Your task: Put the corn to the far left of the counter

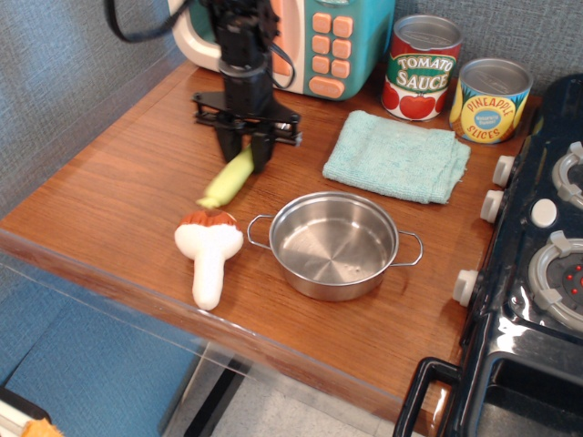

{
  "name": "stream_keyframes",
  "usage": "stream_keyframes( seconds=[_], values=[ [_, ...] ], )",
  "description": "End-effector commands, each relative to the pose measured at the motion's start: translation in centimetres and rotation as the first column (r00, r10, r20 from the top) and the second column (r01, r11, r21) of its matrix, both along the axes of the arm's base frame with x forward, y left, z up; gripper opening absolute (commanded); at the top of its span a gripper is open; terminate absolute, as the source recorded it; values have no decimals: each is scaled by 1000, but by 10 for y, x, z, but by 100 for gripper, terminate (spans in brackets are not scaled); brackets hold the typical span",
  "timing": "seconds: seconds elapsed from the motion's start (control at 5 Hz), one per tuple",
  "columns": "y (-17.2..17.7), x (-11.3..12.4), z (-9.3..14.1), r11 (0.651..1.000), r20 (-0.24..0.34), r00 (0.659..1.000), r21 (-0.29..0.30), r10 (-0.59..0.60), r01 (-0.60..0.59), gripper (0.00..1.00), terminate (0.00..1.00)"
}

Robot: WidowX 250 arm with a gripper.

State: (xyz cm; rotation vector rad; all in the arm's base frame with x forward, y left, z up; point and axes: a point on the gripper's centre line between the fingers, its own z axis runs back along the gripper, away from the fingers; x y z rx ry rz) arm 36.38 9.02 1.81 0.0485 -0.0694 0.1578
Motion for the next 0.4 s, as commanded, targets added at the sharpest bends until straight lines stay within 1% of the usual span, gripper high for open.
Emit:
stream_keyframes(
  seconds=[0.0, 0.2],
  values=[
    [92, -45, 68, 995, 161, 982, -3, 95, -96, 0, 0],
    [116, -66, 57, 998, 157, 986, 17, 56, -60, 0, 0]
  ],
)
